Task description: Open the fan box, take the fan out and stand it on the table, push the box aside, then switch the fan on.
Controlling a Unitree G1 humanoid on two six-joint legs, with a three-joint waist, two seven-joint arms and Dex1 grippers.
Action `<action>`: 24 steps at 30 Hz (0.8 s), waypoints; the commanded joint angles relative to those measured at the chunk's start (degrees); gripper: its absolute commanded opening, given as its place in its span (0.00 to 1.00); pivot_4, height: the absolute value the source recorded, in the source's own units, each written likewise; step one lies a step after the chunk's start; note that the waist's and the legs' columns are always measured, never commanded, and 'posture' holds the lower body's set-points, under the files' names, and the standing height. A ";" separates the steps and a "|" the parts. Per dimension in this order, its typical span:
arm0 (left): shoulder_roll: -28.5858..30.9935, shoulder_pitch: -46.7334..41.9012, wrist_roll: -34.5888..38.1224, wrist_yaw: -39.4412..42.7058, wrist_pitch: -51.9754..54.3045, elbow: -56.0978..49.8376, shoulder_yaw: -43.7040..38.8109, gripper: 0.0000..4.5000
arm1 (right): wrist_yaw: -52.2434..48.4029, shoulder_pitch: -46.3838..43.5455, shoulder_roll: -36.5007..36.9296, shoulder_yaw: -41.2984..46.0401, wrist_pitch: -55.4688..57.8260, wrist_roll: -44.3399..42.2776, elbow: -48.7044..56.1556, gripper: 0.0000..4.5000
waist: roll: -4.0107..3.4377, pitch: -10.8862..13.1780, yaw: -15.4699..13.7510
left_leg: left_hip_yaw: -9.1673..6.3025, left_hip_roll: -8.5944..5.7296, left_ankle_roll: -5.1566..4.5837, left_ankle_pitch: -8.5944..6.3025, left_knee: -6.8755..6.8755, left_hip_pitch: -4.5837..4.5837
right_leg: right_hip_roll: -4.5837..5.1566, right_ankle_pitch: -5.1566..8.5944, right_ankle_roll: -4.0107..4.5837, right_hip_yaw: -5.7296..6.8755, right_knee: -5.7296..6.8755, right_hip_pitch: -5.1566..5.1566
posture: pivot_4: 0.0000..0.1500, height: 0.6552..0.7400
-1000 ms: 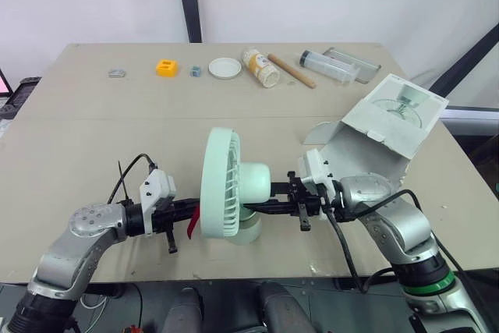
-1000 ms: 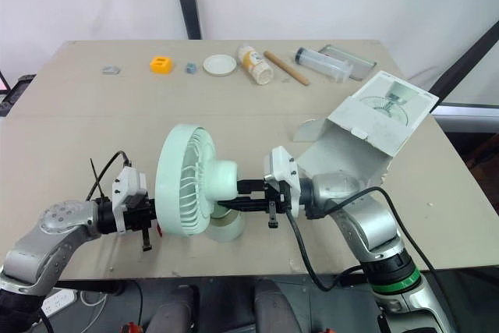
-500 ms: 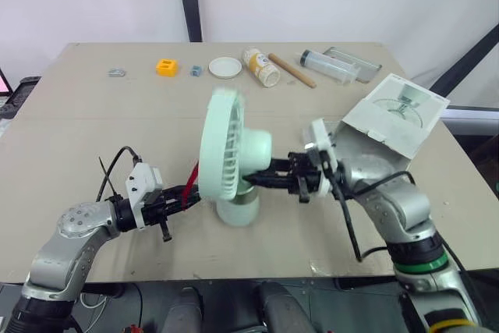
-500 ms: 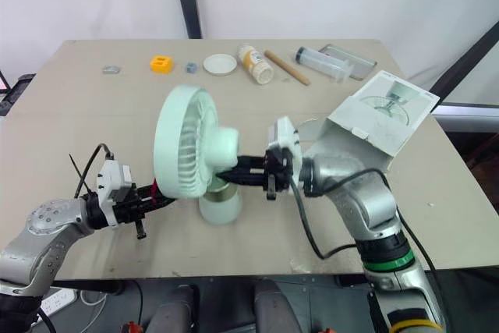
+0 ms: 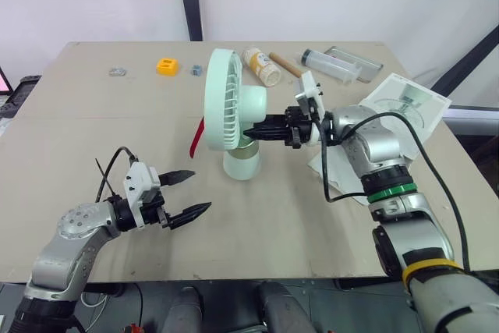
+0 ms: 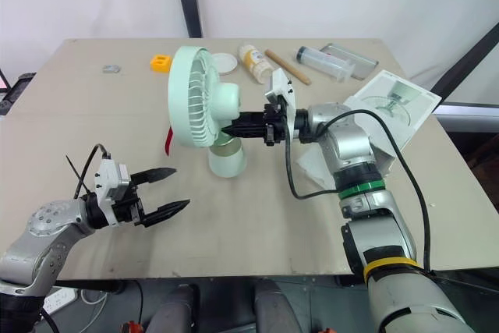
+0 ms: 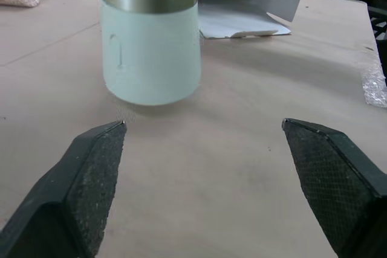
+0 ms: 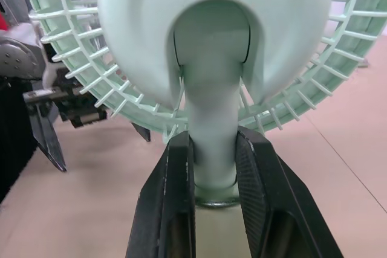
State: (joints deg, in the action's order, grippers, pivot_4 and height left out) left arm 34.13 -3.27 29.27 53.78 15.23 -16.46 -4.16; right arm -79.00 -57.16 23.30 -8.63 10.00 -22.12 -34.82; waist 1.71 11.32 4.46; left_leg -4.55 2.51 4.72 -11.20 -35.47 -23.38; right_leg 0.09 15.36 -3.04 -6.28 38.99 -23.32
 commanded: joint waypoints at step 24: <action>-5.56 -6.00 4.71 -9.67 1.69 -5.70 -3.60 0.99 | -7.16 -12.49 -4.89 4.94 -17.02 8.54 -26.92 0.09 | -0.06 0.04 0.03 | -0.01 -0.01 0.01 0.00 0.01 0.01 | 0.01 -0.04 0.04 0.01 0.04 0.01 | 1.00 1.00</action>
State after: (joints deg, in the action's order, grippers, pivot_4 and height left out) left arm 28.47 -8.45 32.71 44.89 16.65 -19.38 -6.69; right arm -85.01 -67.43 18.50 -5.82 -5.80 -13.17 -62.25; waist 1.65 11.35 4.49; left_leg -4.56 2.50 4.73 -11.20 -35.46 -23.37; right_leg 0.10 15.32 -3.00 -6.27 39.03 -23.30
